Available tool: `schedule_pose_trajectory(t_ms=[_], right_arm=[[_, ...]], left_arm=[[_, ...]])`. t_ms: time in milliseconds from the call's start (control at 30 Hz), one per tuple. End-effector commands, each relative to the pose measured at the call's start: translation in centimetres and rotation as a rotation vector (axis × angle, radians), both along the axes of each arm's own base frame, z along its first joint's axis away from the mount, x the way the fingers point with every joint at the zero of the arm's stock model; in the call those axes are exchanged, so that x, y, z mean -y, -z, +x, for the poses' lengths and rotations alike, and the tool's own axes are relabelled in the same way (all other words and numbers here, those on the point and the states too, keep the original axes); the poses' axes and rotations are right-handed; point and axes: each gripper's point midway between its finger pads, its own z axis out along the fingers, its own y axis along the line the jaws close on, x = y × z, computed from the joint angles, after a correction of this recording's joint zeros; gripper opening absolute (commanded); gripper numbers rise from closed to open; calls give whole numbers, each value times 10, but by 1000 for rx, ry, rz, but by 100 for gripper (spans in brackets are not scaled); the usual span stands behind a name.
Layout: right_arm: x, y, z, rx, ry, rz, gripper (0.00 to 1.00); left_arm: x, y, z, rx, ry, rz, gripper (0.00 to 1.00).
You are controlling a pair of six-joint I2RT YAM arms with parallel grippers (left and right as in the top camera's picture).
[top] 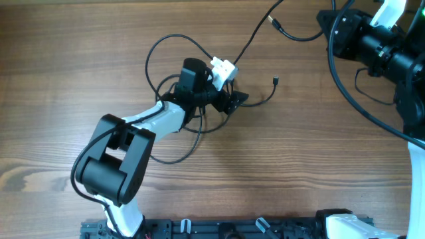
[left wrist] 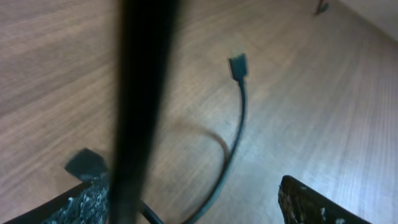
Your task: Untangle cables
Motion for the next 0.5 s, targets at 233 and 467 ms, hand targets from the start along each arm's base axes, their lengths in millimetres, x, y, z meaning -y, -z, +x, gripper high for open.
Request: schedule_pose_trajectory(t_ms=[233, 467], right_arm=[[-1, -10, -8, 33, -19, -2, 4], [-1, -10, -8, 32, -19, -2, 4]], left_arm=[[-1, 19, 22, 30, -96, -10, 83], [-4, 23, 25, 35, -117, 3, 62]])
